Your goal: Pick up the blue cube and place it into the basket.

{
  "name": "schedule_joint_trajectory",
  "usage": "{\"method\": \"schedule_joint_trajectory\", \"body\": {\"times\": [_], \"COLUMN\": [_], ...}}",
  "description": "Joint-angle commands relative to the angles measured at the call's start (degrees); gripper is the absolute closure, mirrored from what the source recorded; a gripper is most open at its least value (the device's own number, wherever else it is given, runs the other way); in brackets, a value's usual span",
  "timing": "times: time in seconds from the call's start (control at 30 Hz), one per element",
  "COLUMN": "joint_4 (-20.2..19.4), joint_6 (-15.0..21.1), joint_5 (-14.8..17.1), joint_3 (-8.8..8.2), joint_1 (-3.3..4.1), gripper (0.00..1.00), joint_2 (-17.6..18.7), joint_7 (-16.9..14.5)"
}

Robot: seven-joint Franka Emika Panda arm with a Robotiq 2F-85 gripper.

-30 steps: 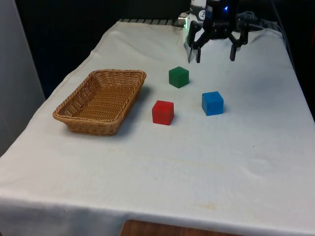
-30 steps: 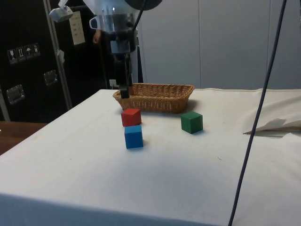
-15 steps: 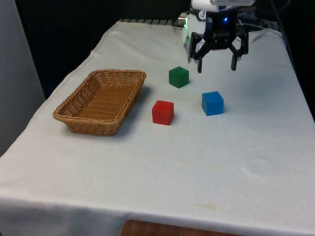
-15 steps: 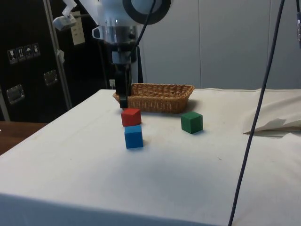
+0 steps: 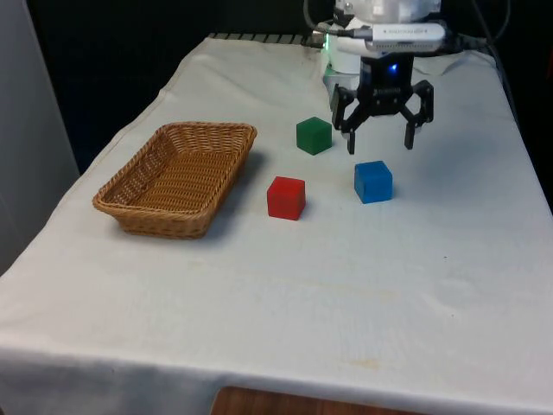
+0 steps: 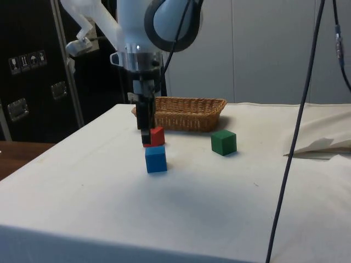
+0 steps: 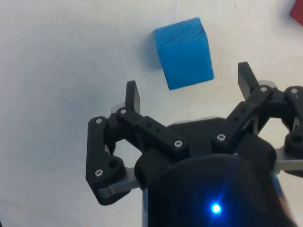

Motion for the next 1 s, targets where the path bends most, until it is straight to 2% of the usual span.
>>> {"method": "schedule_joint_trajectory", "body": {"times": [0.0,0.07,0.27,0.43,0.73,0.77,0.8,0.83,0.97], "joint_4": [0.0,0.0,0.2,0.3,0.6,0.7,0.5,0.7,0.9], "joint_6": [0.3,1.9,2.1,3.6,4.6,4.7,4.1,4.8,5.6], "joint_5": [0.0,0.1,-0.1,-0.2,-1.7,-1.8,-1.1,-1.9,-2.2], "joint_3": [0.00,0.11,0.00,-0.06,-0.57,-0.63,-0.06,-0.63,-0.69], "joint_1": [0.00,-0.11,0.00,-0.06,0.40,0.40,0.00,0.40,0.46], "gripper": [0.00,0.00,0.00,0.00,0.00,0.00,0.00,0.00,0.00], "joint_2": [0.4,1.7,2.9,4.6,6.8,7.0,6.6,7.3,8.4], "joint_7": [-0.1,-0.6,-0.6,-1.0,-0.6,-0.5,-1.0,-0.5,-0.4]}}
